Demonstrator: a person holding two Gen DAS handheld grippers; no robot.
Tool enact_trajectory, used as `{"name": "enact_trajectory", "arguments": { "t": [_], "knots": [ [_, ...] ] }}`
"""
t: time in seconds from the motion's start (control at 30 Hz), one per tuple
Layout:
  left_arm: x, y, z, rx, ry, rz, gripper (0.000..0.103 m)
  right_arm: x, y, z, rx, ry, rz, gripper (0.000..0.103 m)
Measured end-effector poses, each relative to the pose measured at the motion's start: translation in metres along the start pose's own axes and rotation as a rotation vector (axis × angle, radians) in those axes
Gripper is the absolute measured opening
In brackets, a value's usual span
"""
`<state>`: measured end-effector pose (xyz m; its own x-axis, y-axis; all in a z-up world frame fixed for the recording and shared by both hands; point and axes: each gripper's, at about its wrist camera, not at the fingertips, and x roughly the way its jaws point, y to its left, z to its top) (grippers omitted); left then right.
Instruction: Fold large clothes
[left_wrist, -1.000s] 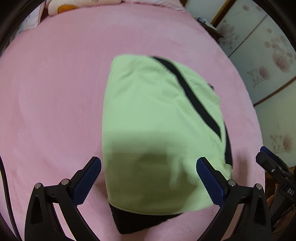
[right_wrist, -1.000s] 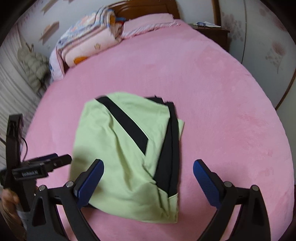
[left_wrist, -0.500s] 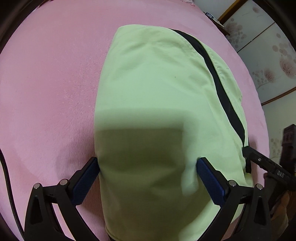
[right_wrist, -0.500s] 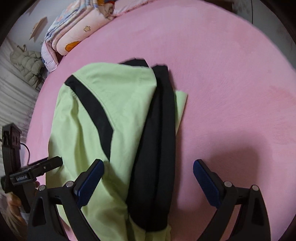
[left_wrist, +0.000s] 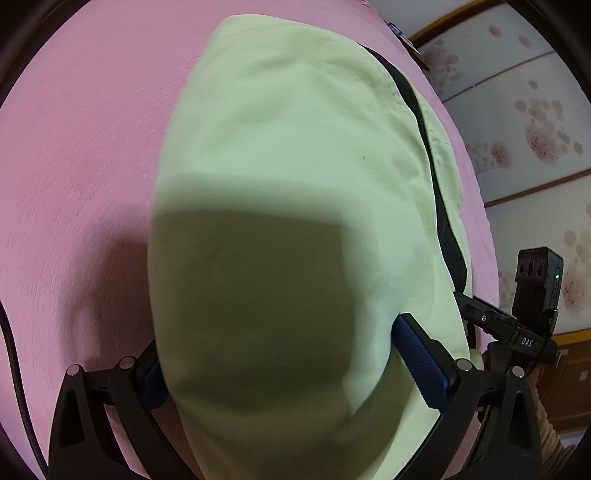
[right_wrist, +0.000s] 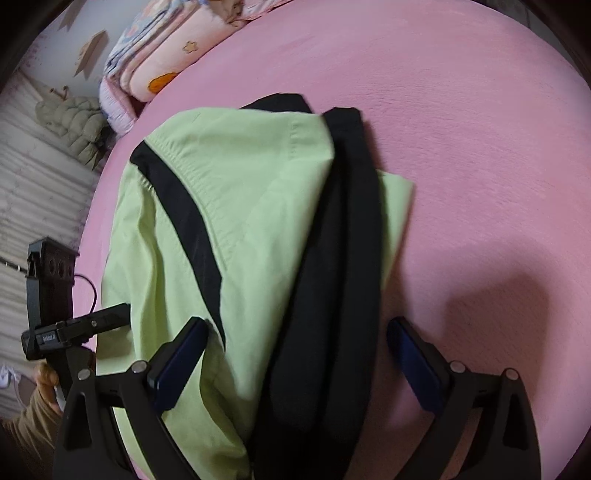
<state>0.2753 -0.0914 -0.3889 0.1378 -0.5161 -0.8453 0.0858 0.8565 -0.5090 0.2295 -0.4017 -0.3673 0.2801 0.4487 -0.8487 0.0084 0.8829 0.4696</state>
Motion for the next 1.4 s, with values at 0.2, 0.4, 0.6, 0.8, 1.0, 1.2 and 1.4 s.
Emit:
{"name": "enact_trajectory", "arguments": {
  "t": [0.2,0.4,0.6,0.8,1.0,1.2,1.4],
  "knots": [
    [0.005,-0.01,0.001,0.032,-0.006,0.021,0.103,0.011,0.028,0.002,-0.105,0.007,-0.001,0.07],
    [0.001,-0.034,-0.002,0.062,-0.047,0.064,0.081,0.009,0.049,0.0,-0.103,0.008,0.001,0.023],
    [-0.048,-0.06,-0.017,0.099,-0.09,0.06,0.038,-0.023,0.103,-0.011,-0.15,-0.068,-0.095,0.014],
    [-0.129,-0.062,-0.061,0.143,-0.122,0.115,0.038,-0.052,0.166,-0.041,-0.151,-0.073,-0.09,0.014],
    [-0.227,-0.022,-0.095,0.116,-0.103,0.15,0.038,-0.065,0.255,-0.082,-0.198,-0.025,-0.027,0.013],
    [-0.318,0.039,-0.066,0.114,-0.143,0.226,0.038,-0.036,0.364,-0.066,-0.254,0.003,0.05,0.013],
    [-0.378,0.121,0.023,0.158,-0.246,0.27,0.04,0.02,0.459,0.012,-0.303,-0.067,0.1,0.013]
  ]
}}
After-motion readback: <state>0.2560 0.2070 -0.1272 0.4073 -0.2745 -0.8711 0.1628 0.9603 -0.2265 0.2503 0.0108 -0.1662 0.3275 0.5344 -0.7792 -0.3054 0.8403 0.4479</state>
